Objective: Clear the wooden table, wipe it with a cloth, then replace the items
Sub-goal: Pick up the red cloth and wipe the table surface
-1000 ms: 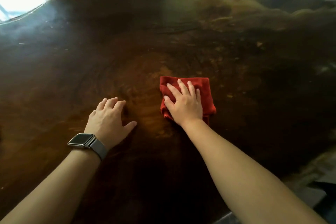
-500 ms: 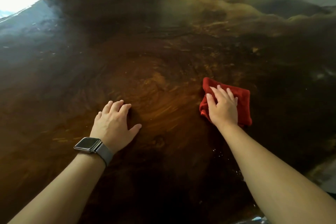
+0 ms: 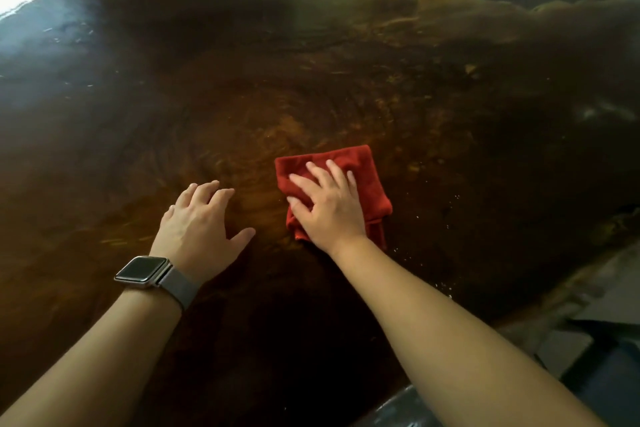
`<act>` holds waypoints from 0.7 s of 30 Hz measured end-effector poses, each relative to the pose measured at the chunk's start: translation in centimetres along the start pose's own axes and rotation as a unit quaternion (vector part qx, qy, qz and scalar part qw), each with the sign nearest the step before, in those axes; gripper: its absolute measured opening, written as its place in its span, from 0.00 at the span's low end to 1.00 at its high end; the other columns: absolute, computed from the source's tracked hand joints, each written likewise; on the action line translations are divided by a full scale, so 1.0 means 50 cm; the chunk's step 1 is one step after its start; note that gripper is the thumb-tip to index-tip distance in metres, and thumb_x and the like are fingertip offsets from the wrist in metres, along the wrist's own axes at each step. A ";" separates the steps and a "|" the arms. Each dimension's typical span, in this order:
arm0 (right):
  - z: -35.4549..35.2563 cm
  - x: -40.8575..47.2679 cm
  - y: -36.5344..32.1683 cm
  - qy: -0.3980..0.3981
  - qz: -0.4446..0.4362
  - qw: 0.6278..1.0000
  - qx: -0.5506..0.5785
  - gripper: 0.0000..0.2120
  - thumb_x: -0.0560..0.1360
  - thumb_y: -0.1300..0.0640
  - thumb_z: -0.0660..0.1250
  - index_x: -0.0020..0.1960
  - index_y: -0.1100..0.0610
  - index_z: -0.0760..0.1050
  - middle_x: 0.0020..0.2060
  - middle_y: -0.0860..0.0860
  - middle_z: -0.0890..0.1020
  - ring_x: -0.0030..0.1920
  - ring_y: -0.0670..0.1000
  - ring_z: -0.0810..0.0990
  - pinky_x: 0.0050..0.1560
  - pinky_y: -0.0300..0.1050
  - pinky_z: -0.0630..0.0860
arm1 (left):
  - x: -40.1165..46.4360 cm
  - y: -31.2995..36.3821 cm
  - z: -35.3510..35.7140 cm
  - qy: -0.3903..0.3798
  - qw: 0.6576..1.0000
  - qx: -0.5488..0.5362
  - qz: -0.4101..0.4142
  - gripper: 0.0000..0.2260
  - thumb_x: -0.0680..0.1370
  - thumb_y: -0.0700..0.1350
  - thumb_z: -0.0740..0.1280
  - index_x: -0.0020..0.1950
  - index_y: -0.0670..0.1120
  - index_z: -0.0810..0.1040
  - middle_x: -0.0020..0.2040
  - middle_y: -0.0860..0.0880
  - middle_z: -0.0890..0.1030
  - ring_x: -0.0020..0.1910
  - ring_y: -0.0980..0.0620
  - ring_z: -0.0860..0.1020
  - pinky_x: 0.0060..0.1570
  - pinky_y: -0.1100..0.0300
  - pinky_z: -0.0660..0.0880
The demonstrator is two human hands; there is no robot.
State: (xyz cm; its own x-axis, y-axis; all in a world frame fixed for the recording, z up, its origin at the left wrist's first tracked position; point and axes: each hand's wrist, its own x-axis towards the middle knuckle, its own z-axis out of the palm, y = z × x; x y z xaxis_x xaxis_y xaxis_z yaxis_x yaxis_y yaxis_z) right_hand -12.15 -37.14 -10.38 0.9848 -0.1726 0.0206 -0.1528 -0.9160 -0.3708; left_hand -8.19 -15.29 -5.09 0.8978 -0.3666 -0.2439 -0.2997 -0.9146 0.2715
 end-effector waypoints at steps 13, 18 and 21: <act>-0.105 -0.266 0.150 0.044 0.176 0.980 -0.085 0.17 0.79 0.45 0.65 0.67 0.44 0.76 0.66 0.49 0.78 0.66 0.58 0.72 0.54 0.62 0.74 | -0.086 0.153 0.028 -0.054 0.994 0.032 0.088 0.35 0.73 0.65 0.66 0.76 0.53 0.62 0.77 0.48 0.62 0.78 0.42 0.56 0.71 0.39 0.63; -0.158 -0.410 0.218 0.025 0.243 0.965 -0.099 0.18 0.79 0.49 0.67 0.67 0.47 0.77 0.66 0.49 0.77 0.61 0.60 0.73 0.49 0.59 0.78 | -0.090 0.258 0.037 -0.074 0.987 0.036 0.135 0.33 0.75 0.64 0.65 0.76 0.54 0.61 0.79 0.50 0.60 0.78 0.44 0.54 0.73 0.40 0.60; -0.187 -0.495 0.250 0.017 0.293 0.952 -0.091 0.18 0.78 0.50 0.68 0.68 0.50 0.77 0.65 0.51 0.78 0.60 0.61 0.73 0.53 0.56 0.79 | -0.096 0.300 0.036 -0.082 0.984 0.033 0.154 0.32 0.75 0.63 0.65 0.76 0.55 0.61 0.79 0.50 0.59 0.79 0.44 0.53 0.74 0.40 0.59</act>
State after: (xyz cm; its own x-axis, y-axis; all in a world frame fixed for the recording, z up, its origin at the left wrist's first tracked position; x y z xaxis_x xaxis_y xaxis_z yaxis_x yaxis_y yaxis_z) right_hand -39.20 -47.69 -6.85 0.7233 -0.6818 -0.1093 -0.6897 -0.7059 -0.1614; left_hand -17.59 -27.54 -1.54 0.6985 -0.6455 -0.3090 -0.5746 -0.7632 0.2956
